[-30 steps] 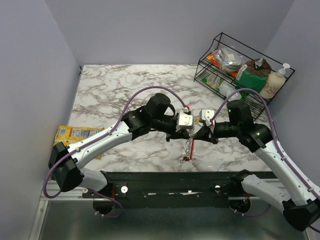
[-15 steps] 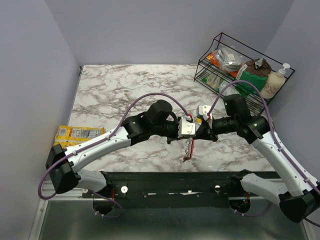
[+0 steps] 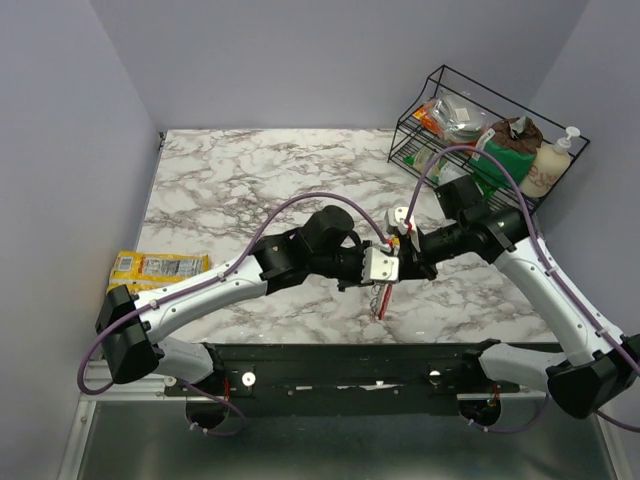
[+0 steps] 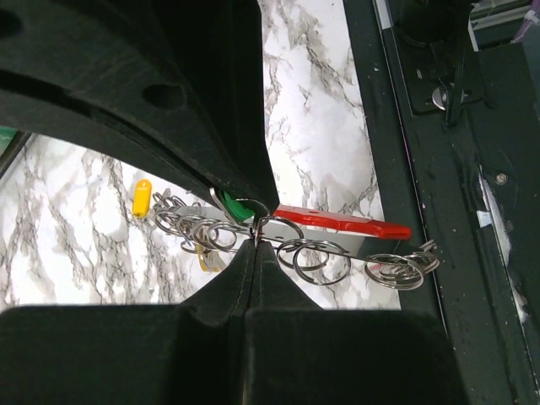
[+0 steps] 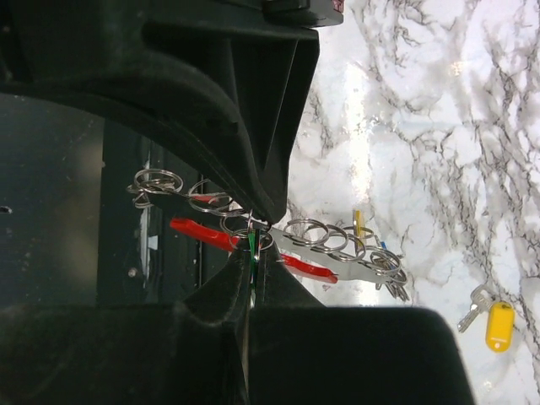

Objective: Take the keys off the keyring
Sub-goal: Remove the key from the keyring.

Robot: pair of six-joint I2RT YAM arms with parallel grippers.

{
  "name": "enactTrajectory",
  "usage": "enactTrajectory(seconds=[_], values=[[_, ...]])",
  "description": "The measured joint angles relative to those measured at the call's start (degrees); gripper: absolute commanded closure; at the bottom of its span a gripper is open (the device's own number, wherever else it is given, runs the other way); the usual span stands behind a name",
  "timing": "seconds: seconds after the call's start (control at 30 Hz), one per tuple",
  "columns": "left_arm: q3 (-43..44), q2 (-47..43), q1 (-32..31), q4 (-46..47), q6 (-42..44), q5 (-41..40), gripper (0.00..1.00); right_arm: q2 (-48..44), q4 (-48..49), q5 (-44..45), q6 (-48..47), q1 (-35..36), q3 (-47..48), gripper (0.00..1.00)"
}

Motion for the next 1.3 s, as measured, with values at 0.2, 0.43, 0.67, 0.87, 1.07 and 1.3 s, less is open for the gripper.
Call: enactTrajectory(seconds=[0.2,0.43,0.67,0.87,1.07,1.3], values=[[0.6,0.7,-1.7,-0.4,1.9,-1.9,1.0,3.5,-7.8,0.0,-3.2,0.0,3.9,0.99],[1.7,2.3,-3.8,-2.0,3.2,-4.1,1.0,6.2,-12.4,0.2,-4.7,0.2,5.1,0.99],[1.8,2.7,-5.4,-3.2,3.9,-7.4,1.0,9.5,-15.0,1.0,-5.9,1.7,7.0,0.98],[2.5,4.1,-6.0,-4.2,4.0,-7.8,1.0,9.8,-14.8,3.5,-4.6,3.8,7.0,0.96],[3.1,5.0,-6.1,-4.9,3.5,-8.2,1.0,9.8,-13.7,6.1,-2.6,4.6,7.0,0.98],[4.4,6.7,-5.2,-5.2,0.8,-8.1,1.0,6.7,-10.4,7.9,-0.8,4.5,3.9,0.99]])
